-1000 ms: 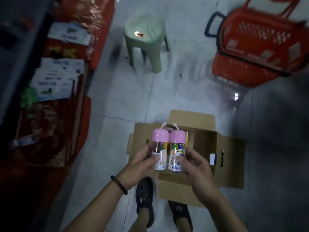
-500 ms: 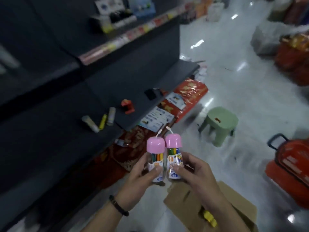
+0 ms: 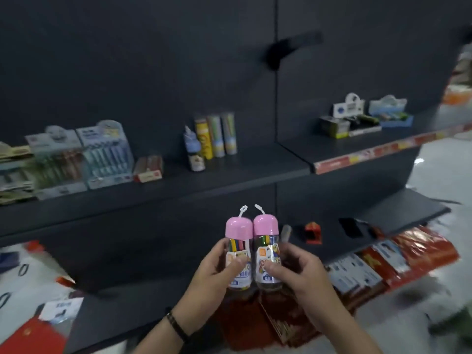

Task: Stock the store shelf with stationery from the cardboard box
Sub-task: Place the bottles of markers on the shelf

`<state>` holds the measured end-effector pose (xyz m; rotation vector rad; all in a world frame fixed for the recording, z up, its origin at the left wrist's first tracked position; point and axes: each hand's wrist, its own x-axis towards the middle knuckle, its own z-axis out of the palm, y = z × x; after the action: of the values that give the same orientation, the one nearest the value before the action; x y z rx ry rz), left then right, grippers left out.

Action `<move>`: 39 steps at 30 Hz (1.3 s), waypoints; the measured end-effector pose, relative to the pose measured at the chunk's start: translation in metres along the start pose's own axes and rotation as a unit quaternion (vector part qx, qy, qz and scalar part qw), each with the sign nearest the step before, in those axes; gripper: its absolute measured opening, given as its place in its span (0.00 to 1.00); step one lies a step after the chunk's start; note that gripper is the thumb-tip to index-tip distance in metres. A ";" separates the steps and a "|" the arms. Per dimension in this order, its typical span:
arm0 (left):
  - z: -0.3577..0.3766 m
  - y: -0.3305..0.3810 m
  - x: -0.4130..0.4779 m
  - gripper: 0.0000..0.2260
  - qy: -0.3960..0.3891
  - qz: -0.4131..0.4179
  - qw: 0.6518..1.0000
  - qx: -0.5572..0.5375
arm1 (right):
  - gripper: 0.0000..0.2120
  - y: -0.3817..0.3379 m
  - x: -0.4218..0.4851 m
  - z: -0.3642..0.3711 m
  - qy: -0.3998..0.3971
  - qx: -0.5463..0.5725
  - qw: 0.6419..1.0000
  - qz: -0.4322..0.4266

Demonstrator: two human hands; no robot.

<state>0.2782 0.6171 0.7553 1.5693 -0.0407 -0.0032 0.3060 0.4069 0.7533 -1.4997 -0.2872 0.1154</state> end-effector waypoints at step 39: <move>-0.351 0.063 0.445 0.09 0.123 0.026 0.904 0.408 | 0.21 0.039 0.380 0.271 0.121 -0.342 0.931 -0.043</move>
<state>0.7311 0.9552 0.8284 2.3965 0.1331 0.2893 0.6051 0.7666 0.7708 -2.1674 -0.2003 -0.2686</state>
